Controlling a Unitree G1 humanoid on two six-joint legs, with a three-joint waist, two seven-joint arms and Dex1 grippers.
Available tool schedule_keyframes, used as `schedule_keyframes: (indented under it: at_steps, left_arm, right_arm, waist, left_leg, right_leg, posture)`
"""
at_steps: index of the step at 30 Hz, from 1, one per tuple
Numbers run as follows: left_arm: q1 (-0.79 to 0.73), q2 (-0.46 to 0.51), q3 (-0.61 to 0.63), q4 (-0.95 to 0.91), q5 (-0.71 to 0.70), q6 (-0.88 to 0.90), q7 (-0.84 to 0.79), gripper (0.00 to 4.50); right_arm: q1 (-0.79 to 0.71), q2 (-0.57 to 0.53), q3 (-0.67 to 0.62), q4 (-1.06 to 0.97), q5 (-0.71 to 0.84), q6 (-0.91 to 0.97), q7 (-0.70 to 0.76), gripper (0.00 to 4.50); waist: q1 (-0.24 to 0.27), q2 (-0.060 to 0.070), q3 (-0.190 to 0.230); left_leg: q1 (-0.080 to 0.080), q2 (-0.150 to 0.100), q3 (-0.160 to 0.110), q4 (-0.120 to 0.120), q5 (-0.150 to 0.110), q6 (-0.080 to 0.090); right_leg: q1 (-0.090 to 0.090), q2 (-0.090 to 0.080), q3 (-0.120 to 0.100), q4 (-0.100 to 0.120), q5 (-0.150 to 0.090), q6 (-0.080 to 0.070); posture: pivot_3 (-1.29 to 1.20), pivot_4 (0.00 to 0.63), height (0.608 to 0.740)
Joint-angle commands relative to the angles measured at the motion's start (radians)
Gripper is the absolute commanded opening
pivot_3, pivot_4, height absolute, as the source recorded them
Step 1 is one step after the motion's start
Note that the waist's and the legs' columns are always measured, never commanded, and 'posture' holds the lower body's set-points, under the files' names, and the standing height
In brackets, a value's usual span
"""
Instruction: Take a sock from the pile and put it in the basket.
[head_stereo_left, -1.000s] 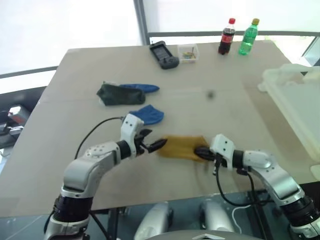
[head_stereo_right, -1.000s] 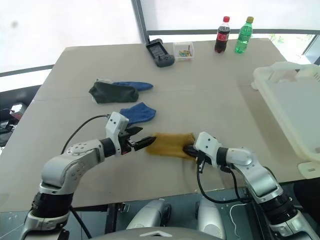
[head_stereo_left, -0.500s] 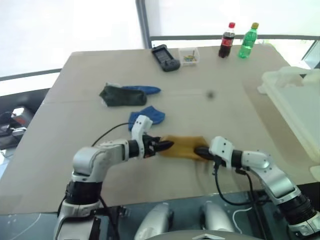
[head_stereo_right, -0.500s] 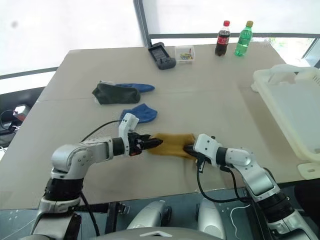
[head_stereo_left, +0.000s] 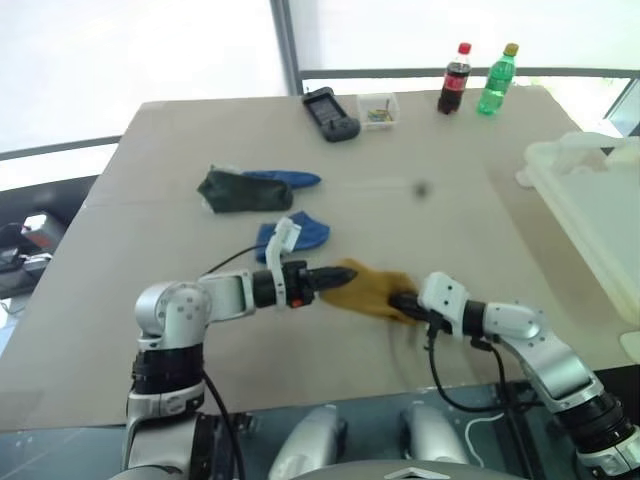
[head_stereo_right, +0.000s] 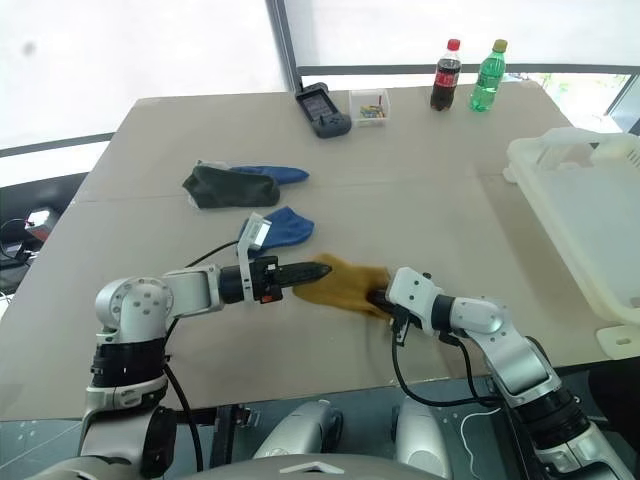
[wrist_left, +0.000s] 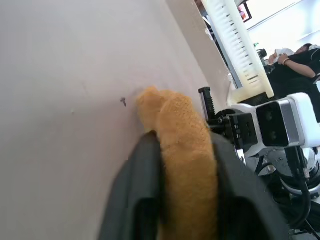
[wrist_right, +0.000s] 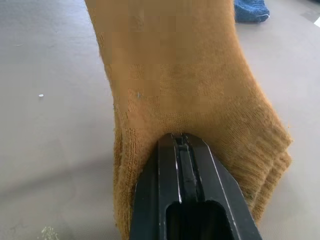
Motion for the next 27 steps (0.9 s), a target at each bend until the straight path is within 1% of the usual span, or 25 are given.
schedule_keyframes:
  at_steps: [1, 3, 10, 16, 19, 22, 27]
  left_arm:
    - [-0.02, -0.023, 0.014, -0.005, -0.027, 0.017, 0.029, 3.01]
    - [-0.026, -0.035, 0.015, 0.002, -0.041, 0.043, 0.04, 3.87]
    - [-0.054, -0.068, 0.046, 0.027, -0.109, 0.175, 0.059, 3.87]
    - [-0.107, -0.138, 0.082, 0.077, -0.147, 0.243, 0.092, 3.87]
    - [-0.134, -0.182, 0.075, 0.136, -0.142, 0.245, 0.128, 3.87]
    - [-0.168, -0.242, 0.099, 0.197, -0.135, 0.245, 0.162, 3.87]
    - [-0.217, -0.34, 0.092, 0.289, -0.084, 0.22, 0.206, 3.87]
  right_arm:
    - [0.009, -0.006, -0.02, -0.001, -0.011, 0.024, -0.007, 0.0]
    - [0.009, -0.007, -0.022, -0.002, -0.01, 0.026, -0.007, 0.0]
    - [0.008, -0.008, -0.029, -0.009, -0.008, 0.036, -0.009, 0.0]
    - [0.014, -0.006, -0.04, -0.021, -0.007, 0.046, -0.019, 0.0]
    - [0.02, -0.005, -0.047, -0.036, -0.002, 0.056, -0.027, 0.0]
    - [0.026, -0.007, -0.053, -0.05, 0.0, 0.064, -0.031, 0.0]
    - [0.034, -0.003, -0.065, -0.081, 0.007, 0.084, -0.047, 0.0]
  waist:
    - [0.0, 0.0, 0.0]
    - [0.0, 0.0, 0.0]
    - [0.0, 0.0, 0.0]
    - [0.002, -0.001, 0.001]
    - [0.001, -0.001, 0.001]
    - [0.001, -0.001, 0.001]
    - [0.002, -0.002, 0.001]
  left_leg:
    - [0.0, 0.0, 0.0, 0.0, 0.0, 0.0]
    - [0.0, 0.0, 0.0, 0.0, 0.0, 0.0]
    - [0.0, 0.0, 0.0, 0.0, 0.0, 0.0]
    - [0.0, 0.0, 0.0, 0.0, 0.0, 0.0]
    - [0.0, 0.0, 0.0, 0.0, 0.0, 0.0]
    - [0.0, 0.0, 0.0, 0.0, 0.0, 0.0]
    - [-0.001, 0.0, 0.0, 0.0, 0.0, 0.0]
  right_leg:
    - [0.0, 0.0, 0.0, 0.0, 0.0, 0.0]
    - [0.0, 0.0, 0.0, 0.0, 0.0, 0.0]
    - [0.0, 0.0, 0.0, 0.0, 0.0, 0.0]
    - [0.0, 0.0, 0.0, 0.0, 0.0, 0.0]
    - [0.0, 0.0, 0.0, 0.0, 0.0, 0.0]
    - [0.0, 0.0, 0.0, -0.001, 0.0, 0.0]
    - [0.0, 0.0, 0.0, -0.001, 0.0, 0.0]
  posture:
    - [0.0, 0.15, 0.74]
    - [0.0, 0.15, 0.74]
    - [0.0, 0.15, 0.74]
    - [0.0, 0.15, 0.74]
    - [0.0, 0.15, 0.74]
    - [0.0, 0.15, 0.74]
    - [0.0, 0.15, 0.74]
